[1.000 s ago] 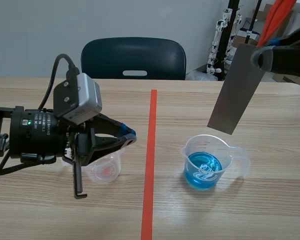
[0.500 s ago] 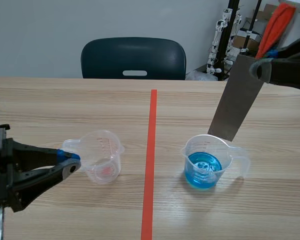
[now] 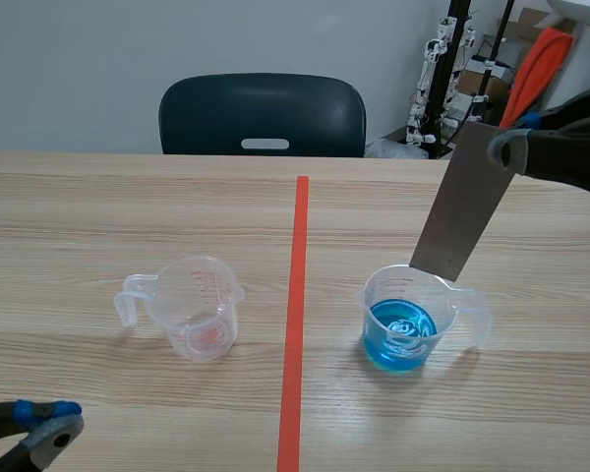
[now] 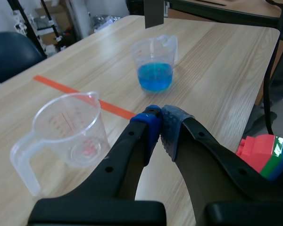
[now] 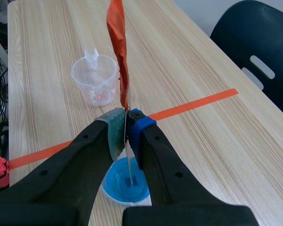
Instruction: Do the redox reaction experiment. lower the plate into the blue solution
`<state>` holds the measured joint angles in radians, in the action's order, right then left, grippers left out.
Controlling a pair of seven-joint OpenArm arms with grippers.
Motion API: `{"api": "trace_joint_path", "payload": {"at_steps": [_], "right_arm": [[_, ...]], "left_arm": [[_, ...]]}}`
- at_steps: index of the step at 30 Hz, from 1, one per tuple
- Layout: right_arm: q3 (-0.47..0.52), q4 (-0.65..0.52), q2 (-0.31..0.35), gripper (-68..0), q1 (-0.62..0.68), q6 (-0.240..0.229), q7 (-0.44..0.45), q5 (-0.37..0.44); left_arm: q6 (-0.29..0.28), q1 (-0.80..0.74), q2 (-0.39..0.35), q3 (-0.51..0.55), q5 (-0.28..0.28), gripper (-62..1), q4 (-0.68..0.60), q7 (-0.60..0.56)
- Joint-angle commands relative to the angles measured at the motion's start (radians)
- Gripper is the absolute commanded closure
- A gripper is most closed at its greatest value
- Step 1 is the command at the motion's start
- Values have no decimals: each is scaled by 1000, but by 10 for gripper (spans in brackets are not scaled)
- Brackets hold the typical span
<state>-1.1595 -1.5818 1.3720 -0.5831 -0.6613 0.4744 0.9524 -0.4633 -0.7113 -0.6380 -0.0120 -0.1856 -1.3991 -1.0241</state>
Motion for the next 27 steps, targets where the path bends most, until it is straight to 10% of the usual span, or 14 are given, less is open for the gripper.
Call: {"api": "trace_joint_path", "payload": {"at_steps": [1,11,27], "right_arm": [[15,12,-10,-6,-5,4,23,16],[15,30,-38,-6,5,11,30,-7],[15,74,-107,-6,40,22,34,-50]], "left_arm": [[35,11,36,-6,-2,-27,56,-53],[103,70,117,-53,-155,-27,401,-455],[166,278,158,-198,-200,-39,644,-530]]}}
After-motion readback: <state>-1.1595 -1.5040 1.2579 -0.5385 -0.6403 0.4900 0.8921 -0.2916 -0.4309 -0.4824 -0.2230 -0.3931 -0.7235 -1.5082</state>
